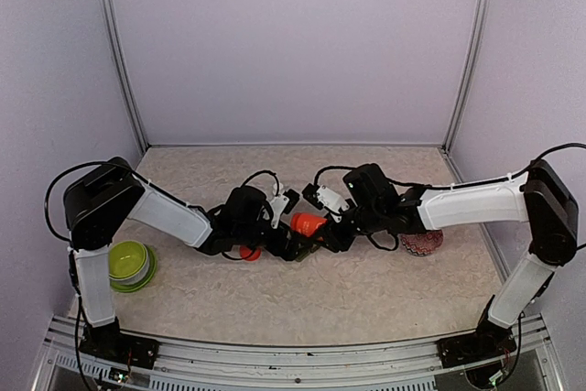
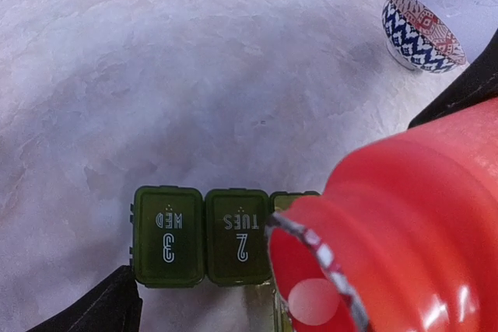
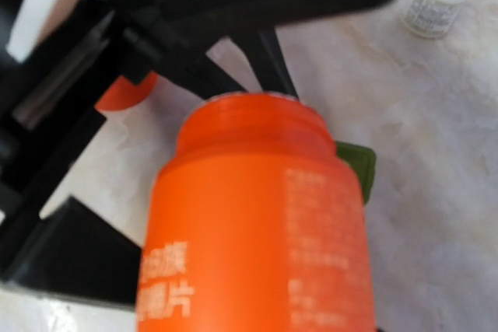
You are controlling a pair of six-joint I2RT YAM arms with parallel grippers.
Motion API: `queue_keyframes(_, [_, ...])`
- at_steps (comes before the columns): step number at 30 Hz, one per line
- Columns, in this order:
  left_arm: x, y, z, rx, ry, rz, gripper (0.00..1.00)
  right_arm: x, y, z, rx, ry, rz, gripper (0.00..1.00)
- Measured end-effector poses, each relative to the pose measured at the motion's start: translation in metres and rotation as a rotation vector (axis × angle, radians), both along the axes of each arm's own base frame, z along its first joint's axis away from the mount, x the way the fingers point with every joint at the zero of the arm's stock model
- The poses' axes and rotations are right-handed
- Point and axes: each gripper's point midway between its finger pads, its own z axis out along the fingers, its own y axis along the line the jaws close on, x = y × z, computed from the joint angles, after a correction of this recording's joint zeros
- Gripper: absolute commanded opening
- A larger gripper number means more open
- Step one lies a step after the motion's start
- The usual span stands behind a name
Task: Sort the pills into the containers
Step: Pour the pill into the compartment of the pill container.
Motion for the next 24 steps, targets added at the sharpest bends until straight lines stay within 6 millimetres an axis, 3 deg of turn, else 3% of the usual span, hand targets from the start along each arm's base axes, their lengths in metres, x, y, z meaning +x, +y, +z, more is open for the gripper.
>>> queue_keyframes(24, [-0.002, -0.001, 0.014, -0.048, -0.034, -0.010, 0.99, -0.010, -0.010, 0.011, 0.072, -0.046, -0.007, 0.00])
